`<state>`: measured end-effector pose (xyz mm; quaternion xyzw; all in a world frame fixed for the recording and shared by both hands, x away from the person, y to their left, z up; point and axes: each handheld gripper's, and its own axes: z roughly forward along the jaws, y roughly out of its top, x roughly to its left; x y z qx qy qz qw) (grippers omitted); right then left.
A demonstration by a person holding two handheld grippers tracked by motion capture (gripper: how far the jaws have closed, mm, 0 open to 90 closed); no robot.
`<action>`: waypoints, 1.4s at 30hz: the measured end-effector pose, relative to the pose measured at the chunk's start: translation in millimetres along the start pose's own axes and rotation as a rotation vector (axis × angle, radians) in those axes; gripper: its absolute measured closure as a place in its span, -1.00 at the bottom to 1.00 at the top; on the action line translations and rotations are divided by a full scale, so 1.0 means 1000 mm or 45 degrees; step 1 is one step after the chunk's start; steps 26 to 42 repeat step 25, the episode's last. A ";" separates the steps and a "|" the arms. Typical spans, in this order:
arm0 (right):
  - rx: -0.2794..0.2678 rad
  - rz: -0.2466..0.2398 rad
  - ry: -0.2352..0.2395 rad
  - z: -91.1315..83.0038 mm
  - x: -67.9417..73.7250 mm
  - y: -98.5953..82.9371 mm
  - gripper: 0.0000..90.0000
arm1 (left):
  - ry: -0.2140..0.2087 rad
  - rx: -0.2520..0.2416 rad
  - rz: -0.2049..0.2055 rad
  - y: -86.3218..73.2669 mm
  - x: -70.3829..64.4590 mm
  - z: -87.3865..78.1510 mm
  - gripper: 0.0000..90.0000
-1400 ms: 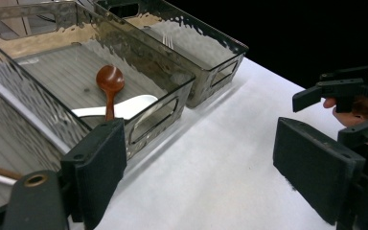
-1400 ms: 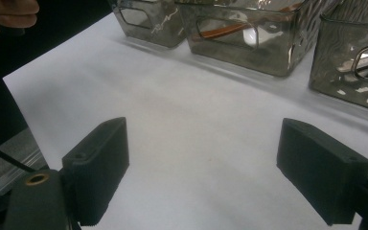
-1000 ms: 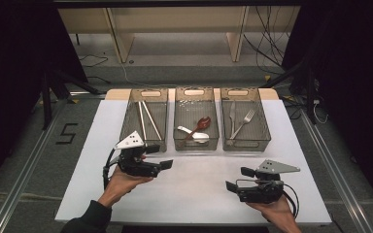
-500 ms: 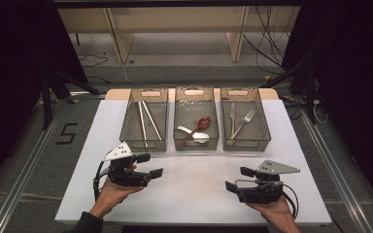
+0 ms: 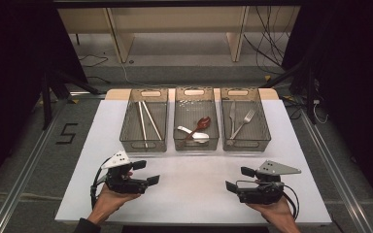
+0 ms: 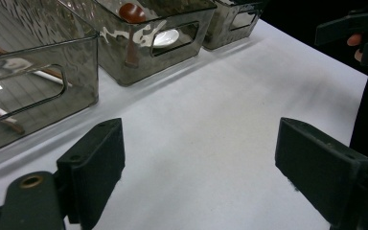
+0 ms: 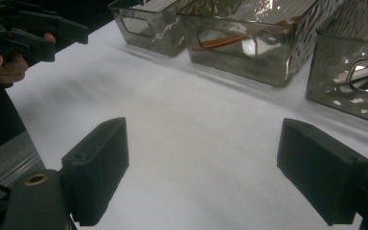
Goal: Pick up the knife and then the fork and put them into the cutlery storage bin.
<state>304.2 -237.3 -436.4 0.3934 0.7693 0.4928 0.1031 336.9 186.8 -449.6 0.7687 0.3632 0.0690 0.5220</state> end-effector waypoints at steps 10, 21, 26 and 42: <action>-0.003 -0.003 0.002 0.000 0.000 0.000 -0.58 | -0.005 -0.014 -0.011 0.000 0.002 -0.001 -0.62; -0.001 -0.002 0.004 0.001 0.000 0.000 -0.58 | -0.003 -0.022 -0.014 0.000 0.003 -0.001 -0.62; -0.001 -0.001 0.003 0.001 0.000 0.000 -0.58 | -0.002 -0.024 -0.013 0.000 0.003 -0.001 -0.62; -0.001 -0.001 0.003 0.001 0.000 0.000 -0.58 | -0.002 -0.024 -0.013 0.000 0.003 -0.001 -0.62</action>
